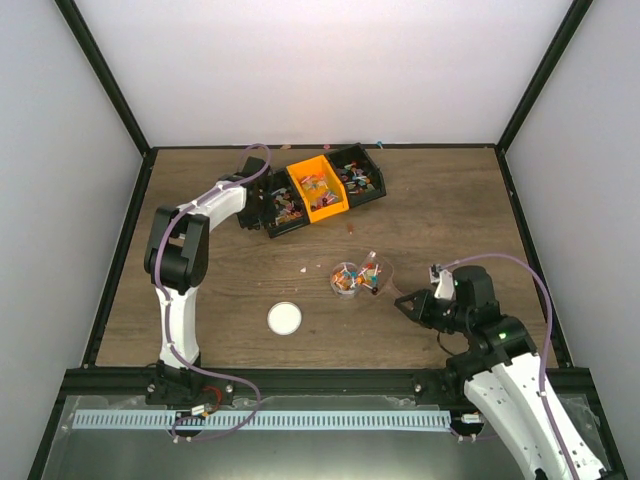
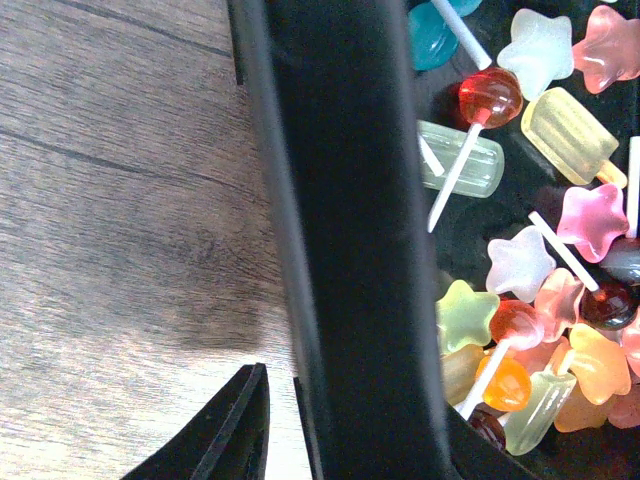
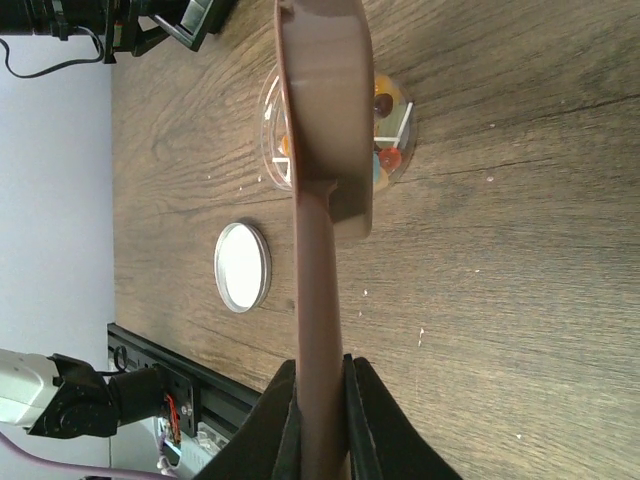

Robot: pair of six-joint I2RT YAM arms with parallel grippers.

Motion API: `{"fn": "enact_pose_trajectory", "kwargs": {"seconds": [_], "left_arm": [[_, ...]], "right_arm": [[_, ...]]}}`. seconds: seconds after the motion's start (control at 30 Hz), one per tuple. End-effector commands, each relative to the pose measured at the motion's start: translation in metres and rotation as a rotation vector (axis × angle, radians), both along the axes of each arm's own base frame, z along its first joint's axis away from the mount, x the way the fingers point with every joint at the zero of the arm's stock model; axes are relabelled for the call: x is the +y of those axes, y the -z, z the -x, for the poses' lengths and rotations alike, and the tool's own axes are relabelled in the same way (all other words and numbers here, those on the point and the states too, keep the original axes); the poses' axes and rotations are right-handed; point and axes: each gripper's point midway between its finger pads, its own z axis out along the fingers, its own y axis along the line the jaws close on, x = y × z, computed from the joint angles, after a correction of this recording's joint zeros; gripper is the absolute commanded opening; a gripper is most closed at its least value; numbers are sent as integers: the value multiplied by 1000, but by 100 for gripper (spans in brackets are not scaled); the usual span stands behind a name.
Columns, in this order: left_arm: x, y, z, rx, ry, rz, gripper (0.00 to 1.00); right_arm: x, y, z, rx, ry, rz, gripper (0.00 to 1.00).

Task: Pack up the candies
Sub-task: Place the fake candies in the packing bottle.

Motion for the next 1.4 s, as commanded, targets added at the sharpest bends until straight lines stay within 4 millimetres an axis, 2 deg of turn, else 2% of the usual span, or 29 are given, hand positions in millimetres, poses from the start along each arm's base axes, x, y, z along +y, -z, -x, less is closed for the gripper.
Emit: {"fn": "enact_pose_trajectory", "kwargs": {"seconds": [0.0, 0.6, 1.23, 1.37], "left_arm": [[1, -6, 0, -9, 5, 1, 34], [-2, 1, 1, 3, 5, 14, 34], [-3, 5, -3, 6, 3, 26, 34], [-2, 5, -2, 7, 3, 22, 34]], "right_arm": [[-6, -17, -2, -43, 2, 46, 1], [-13, -30, -12, -42, -29, 166, 1], [-4, -33, -10, -4, -64, 187, 1], [0, -41, -16, -16, -67, 205, 1]]}}
